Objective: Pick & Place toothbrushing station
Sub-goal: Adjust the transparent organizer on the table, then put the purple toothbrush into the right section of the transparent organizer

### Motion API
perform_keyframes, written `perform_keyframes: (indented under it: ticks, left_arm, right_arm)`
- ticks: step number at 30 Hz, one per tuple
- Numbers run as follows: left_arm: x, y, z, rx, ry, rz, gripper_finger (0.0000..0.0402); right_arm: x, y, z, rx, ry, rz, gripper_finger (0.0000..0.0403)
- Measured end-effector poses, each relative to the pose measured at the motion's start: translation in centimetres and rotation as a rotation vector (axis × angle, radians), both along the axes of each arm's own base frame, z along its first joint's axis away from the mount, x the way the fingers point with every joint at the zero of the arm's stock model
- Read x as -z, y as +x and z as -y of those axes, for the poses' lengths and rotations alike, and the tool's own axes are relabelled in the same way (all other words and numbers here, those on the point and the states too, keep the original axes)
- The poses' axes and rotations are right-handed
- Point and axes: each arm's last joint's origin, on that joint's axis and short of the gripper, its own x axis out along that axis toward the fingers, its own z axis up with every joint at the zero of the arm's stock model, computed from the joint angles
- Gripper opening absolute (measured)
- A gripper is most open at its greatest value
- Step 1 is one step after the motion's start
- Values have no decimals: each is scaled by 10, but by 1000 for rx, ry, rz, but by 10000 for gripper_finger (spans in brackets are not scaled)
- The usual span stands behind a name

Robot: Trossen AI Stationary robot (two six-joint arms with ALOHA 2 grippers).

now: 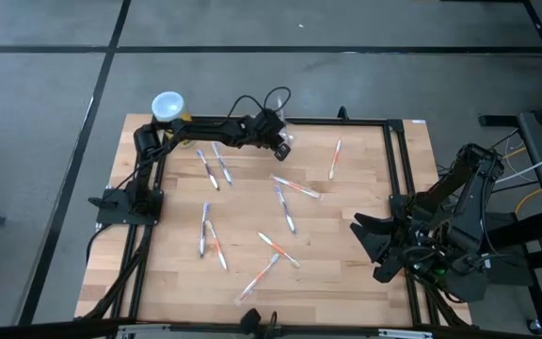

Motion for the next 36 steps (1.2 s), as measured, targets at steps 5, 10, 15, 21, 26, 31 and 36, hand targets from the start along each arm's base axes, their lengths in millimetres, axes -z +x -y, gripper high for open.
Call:
perform_keyframes:
  ticks: [5,10,15,21,26,31,36]
  left_arm:
    - [4,-3,-11,-53,-24,27,1]
    - [2,-1,-15,-75,-23,88,2]
    - [0,1,-14,-49,-77,138,2]
    - [-15,-1,-11,-19,-130,205,5]
    - [-35,-26,7,34,-213,-7,1]
    - [-36,-67,47,-30,-187,-574,6]
    - [-26,-91,68,-346,-228,-734,14]
  right_arm:
    - [0,0,0,0,2,1,213]
    - [0,0,0,0,3,2,213]
    - [0,0,0,0,4,2,213]
    - [0,0,0,0,8,5,213]
    - [0,0,0,0,19,11,213]
    - [0,0,0,0,1,1,213]
    - [0,0,0,0,-14,-8,213]
